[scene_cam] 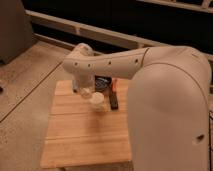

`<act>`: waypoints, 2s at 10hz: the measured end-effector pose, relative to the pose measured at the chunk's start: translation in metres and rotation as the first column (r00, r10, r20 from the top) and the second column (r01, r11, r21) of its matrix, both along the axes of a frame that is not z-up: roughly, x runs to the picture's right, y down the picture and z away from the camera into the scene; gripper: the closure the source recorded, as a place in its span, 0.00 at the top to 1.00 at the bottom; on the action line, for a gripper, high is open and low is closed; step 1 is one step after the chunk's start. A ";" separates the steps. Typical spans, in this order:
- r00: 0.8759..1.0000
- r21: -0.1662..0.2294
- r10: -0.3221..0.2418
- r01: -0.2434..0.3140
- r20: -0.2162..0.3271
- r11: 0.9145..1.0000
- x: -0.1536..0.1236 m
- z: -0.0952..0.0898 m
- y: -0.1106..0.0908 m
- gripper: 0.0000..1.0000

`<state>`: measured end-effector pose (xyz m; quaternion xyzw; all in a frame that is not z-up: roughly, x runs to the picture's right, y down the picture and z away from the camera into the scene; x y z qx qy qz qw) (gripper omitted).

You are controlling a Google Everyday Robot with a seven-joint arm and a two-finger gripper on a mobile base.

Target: Place the bottle in the ceramic bowl

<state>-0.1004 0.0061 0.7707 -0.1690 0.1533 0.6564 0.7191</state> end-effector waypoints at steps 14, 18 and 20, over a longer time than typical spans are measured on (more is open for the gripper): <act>0.997 0.010 -0.075 0.075 -0.034 0.997 0.066 0.155 -0.074 0.00; 0.999 -0.037 -0.047 0.047 0.009 0.998 0.071 0.194 -0.061 0.00; 0.999 -0.064 -0.044 0.045 0.024 0.997 0.066 0.201 -0.053 0.01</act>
